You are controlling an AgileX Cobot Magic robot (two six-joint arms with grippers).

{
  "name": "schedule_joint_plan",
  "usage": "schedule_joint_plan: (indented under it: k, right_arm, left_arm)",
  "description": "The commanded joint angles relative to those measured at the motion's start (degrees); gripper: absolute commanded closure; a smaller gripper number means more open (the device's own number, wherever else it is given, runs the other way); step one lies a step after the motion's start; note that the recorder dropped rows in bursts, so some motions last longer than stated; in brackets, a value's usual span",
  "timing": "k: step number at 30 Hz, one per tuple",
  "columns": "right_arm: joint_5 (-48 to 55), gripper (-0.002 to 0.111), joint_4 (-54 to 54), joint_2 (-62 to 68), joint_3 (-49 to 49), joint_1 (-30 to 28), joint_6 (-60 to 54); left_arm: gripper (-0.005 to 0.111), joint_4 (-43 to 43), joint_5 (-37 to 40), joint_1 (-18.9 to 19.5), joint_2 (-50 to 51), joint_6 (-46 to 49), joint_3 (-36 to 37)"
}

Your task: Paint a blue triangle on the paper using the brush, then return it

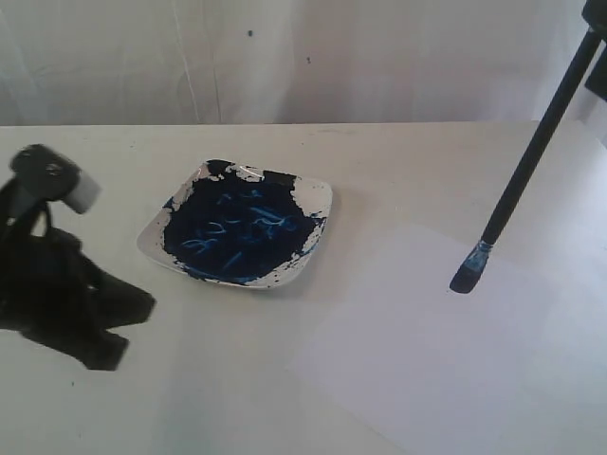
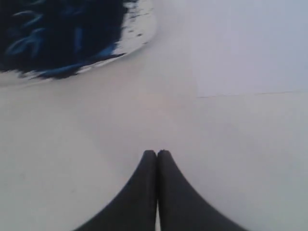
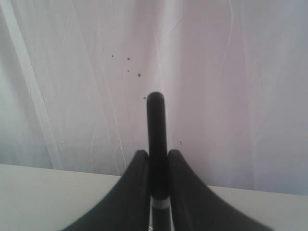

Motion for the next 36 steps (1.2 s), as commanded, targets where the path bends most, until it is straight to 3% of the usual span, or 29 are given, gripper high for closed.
schedule_joint_plan:
  k: [1, 5, 10, 15, 25, 29, 33, 36]
  right_arm:
    - [-0.28, 0.108, 0.00, -0.43, 0.40, -0.12, 0.21]
    - [-0.18, 0.108, 0.00, -0.43, 0.40, -0.12, 0.31]
    - [0.42, 0.108, 0.00, -0.43, 0.16, -0.12, 3.12]
    - [2.26, 0.108, -3.10, 2.89, -2.58, -0.12, 3.12]
    - [-1.60, 0.108, -10.88, 11.36, -5.40, -0.12, 7.50]
    - [-3.29, 0.108, -12.85, 11.99, -5.40, -0.12, 7.83]
    - [0.95, 0.108, -12.85, 11.35, -5.29, -0.12, 7.68]
    - [3.43, 0.108, -12.85, 10.46, -4.82, -0.12, 7.68]
  left_arm:
    - [0.107, 0.53, 0.51, -11.00, 7.72, 3.92, -7.75]
    - [0.107, 4.97, 6.59, -12.38, 14.18, 4.41, -22.72]
    - [0.107, 4.36, 11.64, -12.38, 18.71, 12.03, -30.92]
    - [0.107, 3.04, 17.03, -12.38, 24.27, 17.58, -31.04]
    - [0.107, 1.18, 15.57, -12.38, 31.40, 22.86, -31.04]
    - [0.107, -6.84, 16.90, -12.38, 33.39, 27.77, -31.04]
    - [0.107, -12.82, 19.95, -12.38, 36.17, 37.98, -31.04]
    - [0.107, -15.41, 20.06, -12.38, 38.63, 40.30, -31.04]
